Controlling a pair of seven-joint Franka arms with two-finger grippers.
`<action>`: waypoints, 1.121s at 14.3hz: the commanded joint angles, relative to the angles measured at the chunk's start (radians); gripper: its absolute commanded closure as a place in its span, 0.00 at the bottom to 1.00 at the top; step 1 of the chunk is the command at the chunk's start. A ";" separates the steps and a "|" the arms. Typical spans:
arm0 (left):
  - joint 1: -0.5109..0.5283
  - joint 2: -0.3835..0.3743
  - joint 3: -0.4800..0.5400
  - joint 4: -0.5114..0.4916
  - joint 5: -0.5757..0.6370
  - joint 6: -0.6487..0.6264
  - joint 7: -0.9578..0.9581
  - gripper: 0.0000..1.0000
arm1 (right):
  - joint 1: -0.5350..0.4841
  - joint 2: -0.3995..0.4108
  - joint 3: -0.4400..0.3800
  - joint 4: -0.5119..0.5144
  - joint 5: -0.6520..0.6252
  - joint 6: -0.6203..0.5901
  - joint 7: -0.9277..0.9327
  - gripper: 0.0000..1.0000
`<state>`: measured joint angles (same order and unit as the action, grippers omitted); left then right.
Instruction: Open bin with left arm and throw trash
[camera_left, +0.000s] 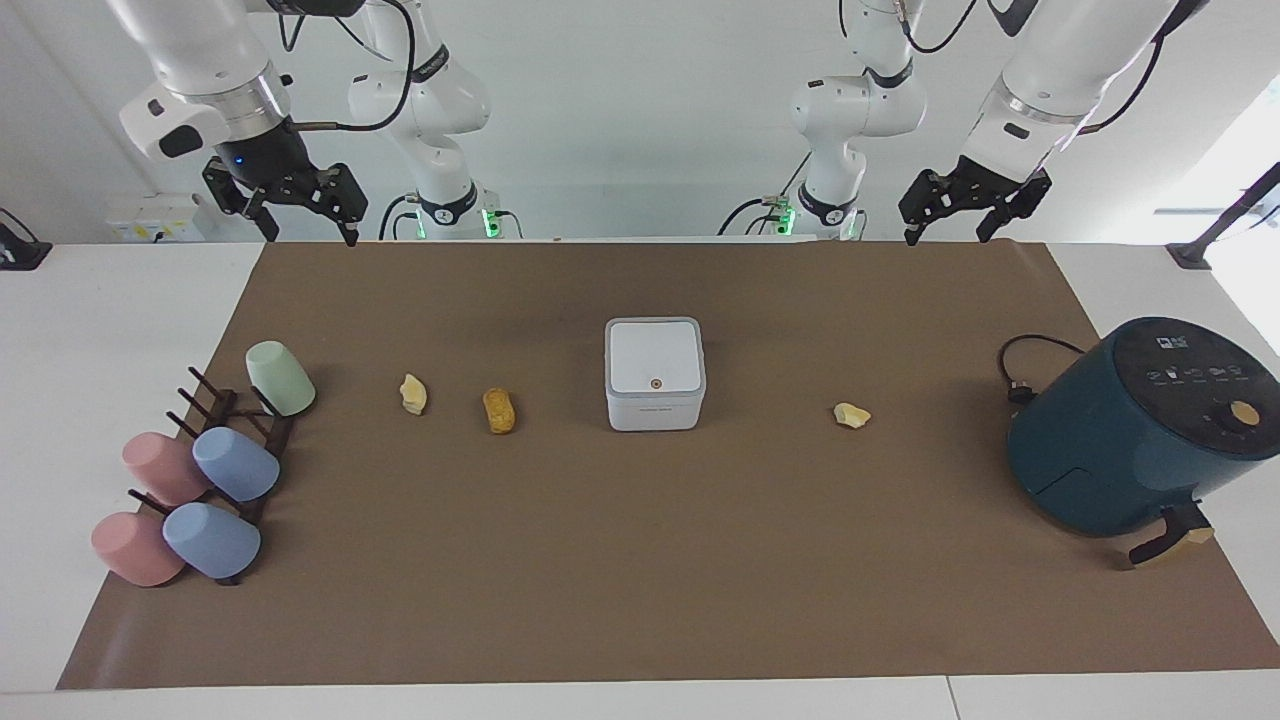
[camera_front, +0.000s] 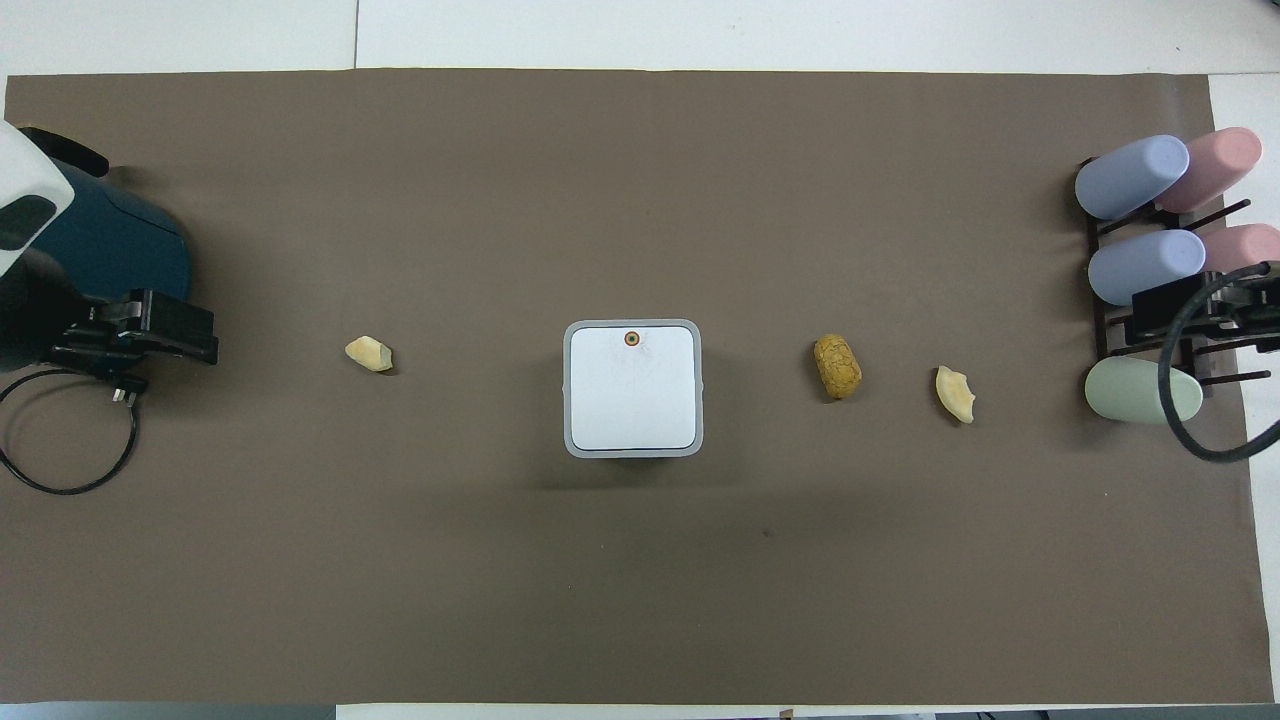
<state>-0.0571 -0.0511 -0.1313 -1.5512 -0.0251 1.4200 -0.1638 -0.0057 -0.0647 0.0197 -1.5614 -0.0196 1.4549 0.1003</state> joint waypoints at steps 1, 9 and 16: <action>-0.001 -0.013 0.001 -0.006 0.011 0.002 0.014 0.00 | -0.007 -0.027 0.003 -0.034 0.003 0.022 0.009 0.00; -0.001 -0.035 -0.001 -0.017 0.011 0.013 0.003 0.00 | -0.003 -0.073 0.005 -0.147 0.004 0.123 0.018 0.00; -0.093 -0.041 -0.014 -0.050 0.010 0.068 -0.112 0.17 | -0.007 -0.104 0.003 -0.492 0.006 0.534 0.009 0.00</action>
<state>-0.0961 -0.0710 -0.1488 -1.5599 -0.0253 1.4376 -0.2343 -0.0062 -0.1321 0.0194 -1.9190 -0.0195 1.8653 0.1004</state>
